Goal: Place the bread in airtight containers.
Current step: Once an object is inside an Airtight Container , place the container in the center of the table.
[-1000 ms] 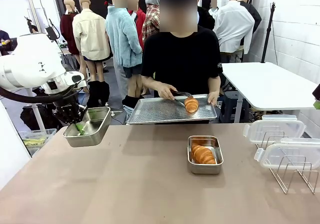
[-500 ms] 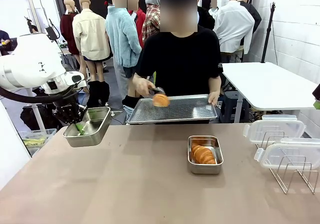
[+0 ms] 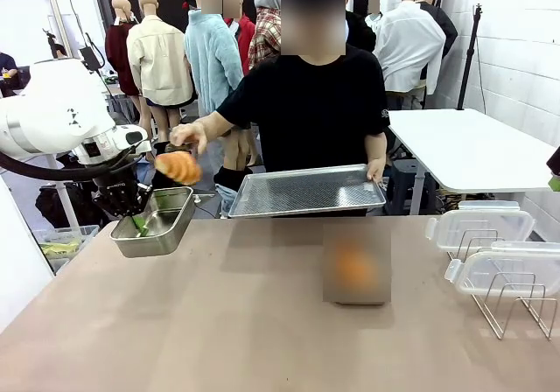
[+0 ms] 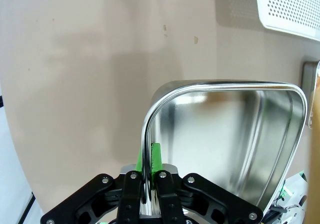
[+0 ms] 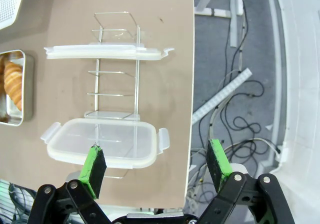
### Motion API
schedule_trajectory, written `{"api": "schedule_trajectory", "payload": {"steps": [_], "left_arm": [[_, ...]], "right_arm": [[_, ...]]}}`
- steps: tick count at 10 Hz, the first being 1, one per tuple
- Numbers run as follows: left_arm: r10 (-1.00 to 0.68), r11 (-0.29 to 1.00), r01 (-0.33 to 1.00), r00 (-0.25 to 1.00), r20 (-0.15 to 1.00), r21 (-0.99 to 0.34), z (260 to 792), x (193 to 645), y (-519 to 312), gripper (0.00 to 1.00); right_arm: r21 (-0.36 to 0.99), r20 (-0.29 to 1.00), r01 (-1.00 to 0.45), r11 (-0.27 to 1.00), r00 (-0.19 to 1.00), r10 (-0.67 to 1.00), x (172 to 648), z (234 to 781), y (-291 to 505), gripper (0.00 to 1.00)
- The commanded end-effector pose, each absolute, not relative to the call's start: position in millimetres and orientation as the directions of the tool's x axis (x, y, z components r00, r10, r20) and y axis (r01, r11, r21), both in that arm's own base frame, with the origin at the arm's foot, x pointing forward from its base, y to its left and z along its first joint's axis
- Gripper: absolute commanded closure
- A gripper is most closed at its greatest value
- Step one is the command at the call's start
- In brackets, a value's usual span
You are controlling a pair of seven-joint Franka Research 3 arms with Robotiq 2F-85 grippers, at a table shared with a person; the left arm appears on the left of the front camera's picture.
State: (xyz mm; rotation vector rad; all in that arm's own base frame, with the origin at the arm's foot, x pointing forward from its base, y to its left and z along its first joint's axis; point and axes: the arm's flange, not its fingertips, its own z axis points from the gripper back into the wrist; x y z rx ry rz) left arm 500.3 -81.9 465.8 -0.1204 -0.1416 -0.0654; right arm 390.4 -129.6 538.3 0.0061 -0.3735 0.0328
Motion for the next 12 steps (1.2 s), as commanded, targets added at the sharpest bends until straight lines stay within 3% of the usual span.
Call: {"api": "schedule_trajectory", "payload": {"steps": [1,12], "left_arm": [[-0.067,0.99,0.085,0.985,0.16,-0.109,468.0,500.5,-80.5,1.0],[-0.067,0.99,0.085,0.985,0.16,-0.109,468.0,500.5,-80.5,1.0]], "right_arm": [[-0.019,0.364,-0.041,0.999,0.931,0.045,390.1,539.4,-130.7,0.0],[-0.019,0.364,-0.041,0.999,0.931,0.045,390.1,539.4,-130.7,0.0]]}}
